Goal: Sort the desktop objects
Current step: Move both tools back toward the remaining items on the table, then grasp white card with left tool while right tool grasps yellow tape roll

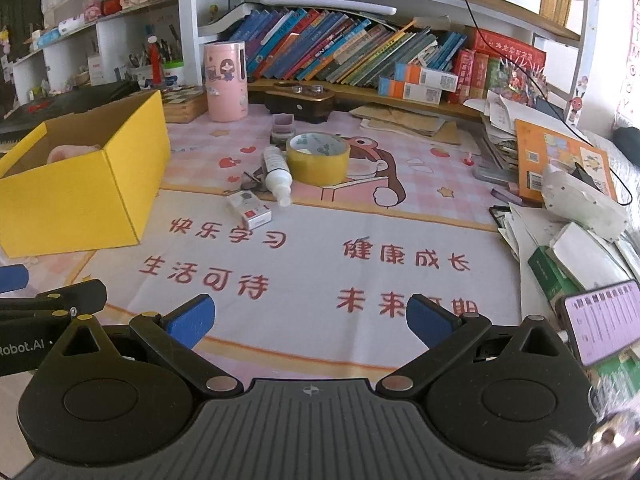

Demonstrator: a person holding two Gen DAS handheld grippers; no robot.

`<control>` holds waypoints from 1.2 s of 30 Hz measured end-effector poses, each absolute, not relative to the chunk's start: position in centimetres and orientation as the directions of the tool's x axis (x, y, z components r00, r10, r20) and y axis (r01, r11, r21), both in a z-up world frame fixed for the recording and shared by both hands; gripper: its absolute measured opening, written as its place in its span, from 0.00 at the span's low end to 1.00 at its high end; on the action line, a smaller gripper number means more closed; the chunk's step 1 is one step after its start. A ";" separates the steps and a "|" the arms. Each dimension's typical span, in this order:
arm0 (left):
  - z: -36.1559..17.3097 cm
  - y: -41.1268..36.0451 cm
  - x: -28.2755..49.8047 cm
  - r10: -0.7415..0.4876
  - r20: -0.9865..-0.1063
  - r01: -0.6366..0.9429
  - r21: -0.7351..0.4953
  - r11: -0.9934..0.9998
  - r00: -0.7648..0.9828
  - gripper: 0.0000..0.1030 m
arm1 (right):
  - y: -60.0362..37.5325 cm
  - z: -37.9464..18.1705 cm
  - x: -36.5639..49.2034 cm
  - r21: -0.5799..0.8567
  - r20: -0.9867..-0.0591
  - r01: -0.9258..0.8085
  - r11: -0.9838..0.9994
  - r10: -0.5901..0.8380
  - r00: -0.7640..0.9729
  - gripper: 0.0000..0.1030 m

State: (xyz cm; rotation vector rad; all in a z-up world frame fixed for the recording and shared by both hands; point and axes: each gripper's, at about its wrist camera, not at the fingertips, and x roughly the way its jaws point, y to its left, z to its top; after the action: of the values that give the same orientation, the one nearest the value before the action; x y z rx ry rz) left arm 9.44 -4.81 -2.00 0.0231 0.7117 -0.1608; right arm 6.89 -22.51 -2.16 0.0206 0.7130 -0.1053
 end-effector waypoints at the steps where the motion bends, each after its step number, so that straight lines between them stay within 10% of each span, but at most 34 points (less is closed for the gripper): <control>1: -2.0 -5.1 9.7 -0.137 -0.654 0.153 -0.033 0.988 0.744 0.89 | -22.8 -2.2 7.3 -0.017 -0.655 0.101 0.995 -0.087 0.750 1.00; 36: -4.6 -15.0 19.4 -0.038 -0.712 0.069 0.014 0.998 0.701 0.89 | -32.5 -3.2 19.9 0.031 -0.658 -0.002 1.000 0.021 0.753 0.99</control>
State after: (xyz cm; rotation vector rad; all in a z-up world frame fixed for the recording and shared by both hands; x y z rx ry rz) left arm 19.39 -14.99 -4.61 0.0409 0.7911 -0.0597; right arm 19.89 -32.51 -3.15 0.0288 0.7187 0.0126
